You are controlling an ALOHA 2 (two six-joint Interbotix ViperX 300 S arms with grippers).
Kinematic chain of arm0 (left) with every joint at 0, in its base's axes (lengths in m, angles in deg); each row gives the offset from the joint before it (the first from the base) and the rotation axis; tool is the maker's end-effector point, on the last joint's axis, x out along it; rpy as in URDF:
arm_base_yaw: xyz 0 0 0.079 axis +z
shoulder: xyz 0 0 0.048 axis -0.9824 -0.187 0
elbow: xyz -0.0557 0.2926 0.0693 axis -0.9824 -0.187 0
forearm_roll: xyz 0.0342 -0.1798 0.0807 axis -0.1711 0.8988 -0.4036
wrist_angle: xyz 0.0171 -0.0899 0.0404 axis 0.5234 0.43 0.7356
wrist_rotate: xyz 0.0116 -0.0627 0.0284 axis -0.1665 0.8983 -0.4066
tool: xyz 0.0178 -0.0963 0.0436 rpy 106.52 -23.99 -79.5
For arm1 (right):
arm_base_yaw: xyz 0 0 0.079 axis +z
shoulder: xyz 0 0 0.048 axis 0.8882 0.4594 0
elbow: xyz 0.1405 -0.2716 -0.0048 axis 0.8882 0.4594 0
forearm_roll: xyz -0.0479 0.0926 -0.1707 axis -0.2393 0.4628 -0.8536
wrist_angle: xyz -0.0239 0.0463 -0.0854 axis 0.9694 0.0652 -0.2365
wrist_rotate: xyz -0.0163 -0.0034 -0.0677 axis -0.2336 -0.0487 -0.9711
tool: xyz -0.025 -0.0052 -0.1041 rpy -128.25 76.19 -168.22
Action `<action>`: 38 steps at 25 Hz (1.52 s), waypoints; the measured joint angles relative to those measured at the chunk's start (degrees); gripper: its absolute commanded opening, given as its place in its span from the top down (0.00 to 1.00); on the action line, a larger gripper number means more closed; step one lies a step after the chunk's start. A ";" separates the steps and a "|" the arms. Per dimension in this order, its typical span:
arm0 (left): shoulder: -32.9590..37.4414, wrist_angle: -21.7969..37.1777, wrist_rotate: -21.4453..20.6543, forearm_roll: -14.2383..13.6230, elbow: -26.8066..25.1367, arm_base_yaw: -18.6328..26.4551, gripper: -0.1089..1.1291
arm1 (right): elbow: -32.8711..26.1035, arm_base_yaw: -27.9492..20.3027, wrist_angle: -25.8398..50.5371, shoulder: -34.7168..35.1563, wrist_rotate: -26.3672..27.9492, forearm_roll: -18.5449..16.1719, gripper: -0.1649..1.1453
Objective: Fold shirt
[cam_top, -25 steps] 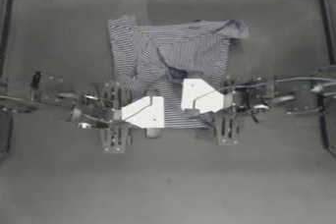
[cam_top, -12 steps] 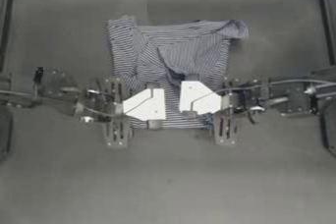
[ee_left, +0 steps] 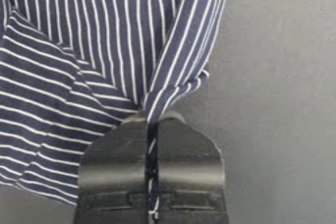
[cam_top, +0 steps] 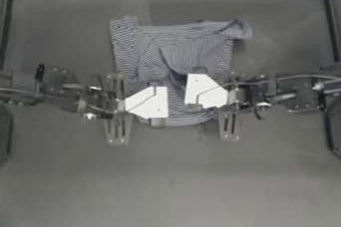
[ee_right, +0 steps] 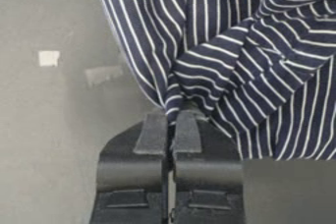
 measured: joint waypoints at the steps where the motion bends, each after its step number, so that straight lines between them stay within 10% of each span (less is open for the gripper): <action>1: 0.09 -0.09 0.00 0.26 0.09 -0.26 0.88 | 0.00 0.18 0.18 -0.35 0.18 -0.09 0.83; 20: 10.46 0.79 6.59 4.48 -0.26 -12.48 0.90 | 0.70 11.78 8.17 -12.22 16.70 -3.87 0.83; 30: 12.39 6.94 14.68 -0.88 2.37 -20.83 0.89 | -2.72 23.20 16.00 -15.64 35.86 -12.57 0.83; 38: 13.36 12.22 16.96 -3.87 4.66 -22.15 0.90 | -6.15 24.79 20.74 -15.64 39.38 -17.31 0.83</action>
